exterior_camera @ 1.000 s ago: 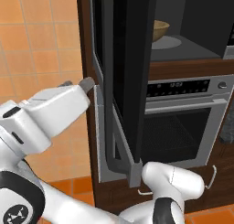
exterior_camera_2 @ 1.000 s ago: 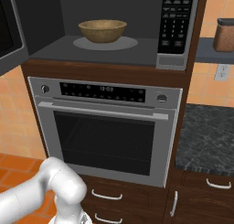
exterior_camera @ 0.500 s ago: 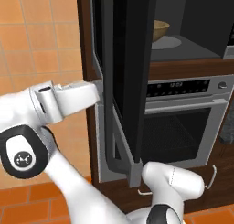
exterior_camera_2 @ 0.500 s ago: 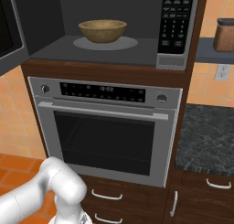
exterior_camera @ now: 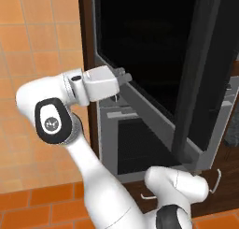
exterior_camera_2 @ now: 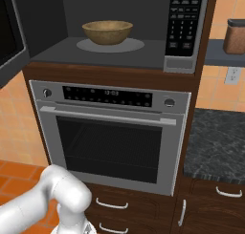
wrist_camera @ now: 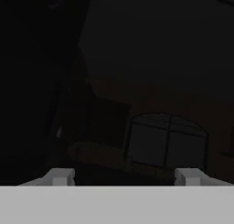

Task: Open the microwave, place the bowl with waffle inside the microwave, then close the microwave door and turn it on.

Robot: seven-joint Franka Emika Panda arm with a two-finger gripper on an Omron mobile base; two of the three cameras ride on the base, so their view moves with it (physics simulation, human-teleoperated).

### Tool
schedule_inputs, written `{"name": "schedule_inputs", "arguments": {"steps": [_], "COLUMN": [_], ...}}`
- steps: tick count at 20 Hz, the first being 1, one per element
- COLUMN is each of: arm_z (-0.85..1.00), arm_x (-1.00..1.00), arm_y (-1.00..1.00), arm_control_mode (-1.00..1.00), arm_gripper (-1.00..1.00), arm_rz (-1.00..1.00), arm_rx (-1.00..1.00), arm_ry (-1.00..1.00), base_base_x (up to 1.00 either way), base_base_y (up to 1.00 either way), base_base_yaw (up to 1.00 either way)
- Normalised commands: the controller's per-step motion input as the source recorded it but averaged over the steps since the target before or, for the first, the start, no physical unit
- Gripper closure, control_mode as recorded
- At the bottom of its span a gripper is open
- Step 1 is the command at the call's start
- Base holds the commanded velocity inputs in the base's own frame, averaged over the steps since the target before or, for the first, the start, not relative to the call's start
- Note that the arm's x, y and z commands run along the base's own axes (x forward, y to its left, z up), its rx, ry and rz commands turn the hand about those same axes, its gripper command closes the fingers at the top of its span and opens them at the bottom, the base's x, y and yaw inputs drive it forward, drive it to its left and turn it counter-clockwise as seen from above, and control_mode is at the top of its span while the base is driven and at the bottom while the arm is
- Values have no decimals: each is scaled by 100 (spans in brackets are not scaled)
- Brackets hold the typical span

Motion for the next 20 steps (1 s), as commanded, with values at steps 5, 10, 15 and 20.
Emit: {"name": "schedule_inputs", "arguments": {"steps": [5,10,15,20], "arm_z": [15,44,15,0], "arm_x": [23,13,27,35], "arm_y": [-100,-99,-80,-68], "arm_control_mode": [-100,-100,-100,-100], "arm_gripper": [-100,-100,-100,-100], "arm_rz": [6,14,35,48], "arm_rx": [30,24,7,10], "arm_ry": [-29,-28,-8,-6], "base_base_x": [0,0,0,0], "base_base_y": [0,0,0,0], "base_base_yaw": [0,0,0,0]}}
